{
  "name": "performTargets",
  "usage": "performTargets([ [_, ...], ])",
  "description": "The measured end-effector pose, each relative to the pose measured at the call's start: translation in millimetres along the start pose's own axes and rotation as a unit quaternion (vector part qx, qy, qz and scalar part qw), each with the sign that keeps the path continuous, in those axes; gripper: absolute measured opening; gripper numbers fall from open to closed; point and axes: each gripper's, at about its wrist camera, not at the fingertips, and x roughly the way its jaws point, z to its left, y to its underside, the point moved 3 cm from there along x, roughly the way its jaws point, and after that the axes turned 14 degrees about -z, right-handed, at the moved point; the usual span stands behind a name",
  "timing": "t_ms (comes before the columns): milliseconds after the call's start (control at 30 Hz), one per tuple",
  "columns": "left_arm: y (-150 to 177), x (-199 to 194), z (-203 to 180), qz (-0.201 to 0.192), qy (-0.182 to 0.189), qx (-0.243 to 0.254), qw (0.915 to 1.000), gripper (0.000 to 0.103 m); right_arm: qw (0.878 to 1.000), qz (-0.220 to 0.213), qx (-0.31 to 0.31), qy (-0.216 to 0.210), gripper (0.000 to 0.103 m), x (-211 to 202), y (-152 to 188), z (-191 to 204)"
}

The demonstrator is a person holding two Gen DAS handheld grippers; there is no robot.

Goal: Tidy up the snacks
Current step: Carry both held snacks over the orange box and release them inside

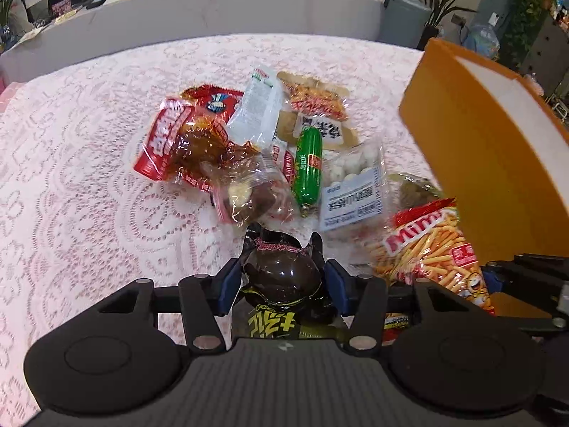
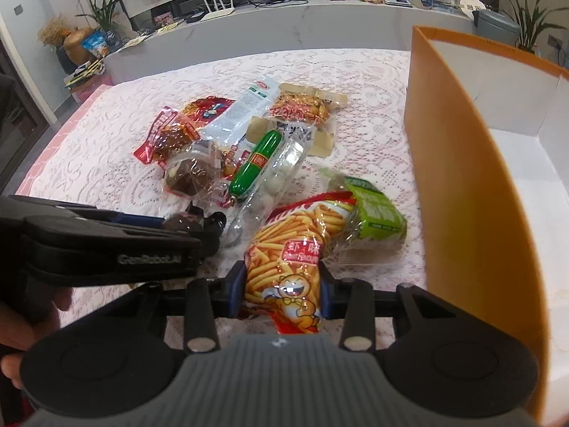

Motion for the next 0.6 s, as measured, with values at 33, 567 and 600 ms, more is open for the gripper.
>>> performTargets([
  [33,0,-6,-1,-0.003,0.002,-0.002,1.0000,0.058,1.000,0.005,-0.006,0.000,0.038,-2,1,1],
  [567,-11,-94,-14,-0.077,0.027,-0.014,0.9966,0.057,0.998,-0.020,-0.045,-0.049,0.038,-85,2,3],
  [600,-13,-97,-15,-0.082,0.028,-0.013,0.9962,0.057,0.997,-0.023,-0.047,-0.055,0.038,-91,0,3],
])
